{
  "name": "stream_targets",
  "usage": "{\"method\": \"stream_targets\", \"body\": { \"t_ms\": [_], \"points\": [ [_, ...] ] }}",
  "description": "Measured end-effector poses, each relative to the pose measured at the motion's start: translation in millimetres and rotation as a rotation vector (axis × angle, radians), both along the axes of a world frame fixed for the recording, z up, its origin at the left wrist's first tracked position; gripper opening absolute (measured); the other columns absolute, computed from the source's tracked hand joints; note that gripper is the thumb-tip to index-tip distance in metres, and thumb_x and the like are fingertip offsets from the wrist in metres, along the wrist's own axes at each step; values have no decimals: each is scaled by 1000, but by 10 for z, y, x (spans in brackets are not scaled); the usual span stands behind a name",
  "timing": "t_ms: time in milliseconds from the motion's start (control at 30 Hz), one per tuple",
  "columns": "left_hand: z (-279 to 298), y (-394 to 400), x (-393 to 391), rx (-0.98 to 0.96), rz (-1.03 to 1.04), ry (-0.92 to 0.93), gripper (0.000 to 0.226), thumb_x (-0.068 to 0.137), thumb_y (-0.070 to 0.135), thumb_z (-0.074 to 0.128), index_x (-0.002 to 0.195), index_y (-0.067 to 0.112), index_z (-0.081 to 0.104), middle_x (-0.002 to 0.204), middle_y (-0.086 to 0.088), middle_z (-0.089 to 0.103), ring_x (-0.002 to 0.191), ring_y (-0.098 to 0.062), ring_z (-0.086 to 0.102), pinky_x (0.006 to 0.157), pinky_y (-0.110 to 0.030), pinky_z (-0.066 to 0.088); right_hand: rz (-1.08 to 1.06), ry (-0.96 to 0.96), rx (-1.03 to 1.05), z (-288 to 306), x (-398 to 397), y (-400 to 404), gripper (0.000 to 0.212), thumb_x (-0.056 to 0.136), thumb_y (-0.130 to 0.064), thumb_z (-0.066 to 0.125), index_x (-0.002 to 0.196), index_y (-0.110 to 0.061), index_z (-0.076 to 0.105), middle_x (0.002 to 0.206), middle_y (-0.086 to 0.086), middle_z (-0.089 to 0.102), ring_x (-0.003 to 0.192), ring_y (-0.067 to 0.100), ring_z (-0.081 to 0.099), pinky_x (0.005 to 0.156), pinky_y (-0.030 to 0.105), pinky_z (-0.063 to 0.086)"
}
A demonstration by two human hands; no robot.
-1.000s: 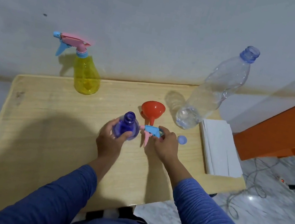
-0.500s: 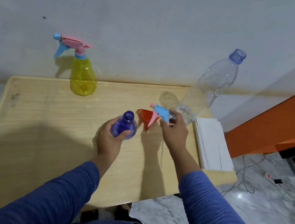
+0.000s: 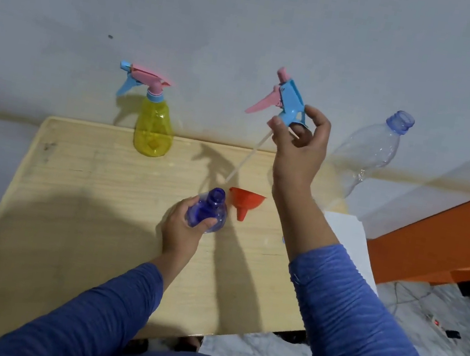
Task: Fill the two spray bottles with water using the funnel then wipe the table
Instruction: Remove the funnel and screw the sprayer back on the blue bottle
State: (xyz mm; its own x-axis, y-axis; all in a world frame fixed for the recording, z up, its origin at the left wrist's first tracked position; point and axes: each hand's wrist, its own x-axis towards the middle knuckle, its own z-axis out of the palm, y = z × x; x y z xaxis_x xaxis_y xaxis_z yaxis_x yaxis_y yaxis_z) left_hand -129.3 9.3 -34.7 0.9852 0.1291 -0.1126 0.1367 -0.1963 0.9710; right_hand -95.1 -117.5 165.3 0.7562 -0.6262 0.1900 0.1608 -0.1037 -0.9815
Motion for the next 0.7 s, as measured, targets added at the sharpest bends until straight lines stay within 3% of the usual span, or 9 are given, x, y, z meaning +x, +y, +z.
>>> {"method": "stream_targets", "body": {
  "t_ms": [133, 267, 367, 500, 567, 700],
  "points": [
    [-5, -7, -5, -13, 7, -16, 54, 61, 23, 84, 110, 27, 63, 106, 13, 61, 104, -14, 59, 92, -42, 51, 62, 28, -6, -228, -45, 121, 44, 77, -8, 73, 111, -26, 51, 92, 5, 59, 73, -1, 57, 77, 23, 51],
    [-39, -10, -8, -8, 11, -26, 56, 58, 31, 82, 110, 32, 62, 107, 12, 63, 102, -14, 61, 90, -42, 52, 149, 81, -84, -503, -148, 167, 56, 76, -7, 73, 120, -29, 47, 87, 5, 56, 80, 11, 56, 79, 25, 50],
    [-41, -15, -16, 5, 10, -22, 56, 62, 30, 82, 114, 31, 60, 111, 8, 64, 104, -13, 61, 90, -42, 52, 269, 158, -145, -750, -280, 187, 73, 77, -5, 71, 133, -37, 37, 94, 11, 60, 77, 8, 58, 77, 28, 53],
    [-19, -7, -12, 24, -19, -27, 54, 66, 26, 82, 115, 26, 60, 111, 5, 64, 104, -13, 60, 89, -40, 53, 390, 232, -211, -979, -394, 156, 80, 80, -8, 70, 139, -41, 27, 95, -1, 57, 78, -5, 56, 73, 8, 46],
    [-17, -1, -12, 17, -20, -13, 56, 66, 26, 82, 117, 25, 59, 112, 5, 63, 104, -12, 59, 90, -38, 53, 434, 250, -229, -992, -373, 135, 74, 81, -10, 70, 136, -41, 32, 101, -1, 59, 85, -4, 56, 74, 7, 44],
    [-21, -4, -17, 7, -14, -7, 53, 65, 26, 82, 113, 31, 59, 110, 8, 63, 103, -11, 60, 90, -38, 52, 550, 261, -369, -992, -281, 87, 66, 79, -9, 71, 133, -36, 44, 127, -7, 55, 113, 10, 53, 90, 19, 46]
  ]
}}
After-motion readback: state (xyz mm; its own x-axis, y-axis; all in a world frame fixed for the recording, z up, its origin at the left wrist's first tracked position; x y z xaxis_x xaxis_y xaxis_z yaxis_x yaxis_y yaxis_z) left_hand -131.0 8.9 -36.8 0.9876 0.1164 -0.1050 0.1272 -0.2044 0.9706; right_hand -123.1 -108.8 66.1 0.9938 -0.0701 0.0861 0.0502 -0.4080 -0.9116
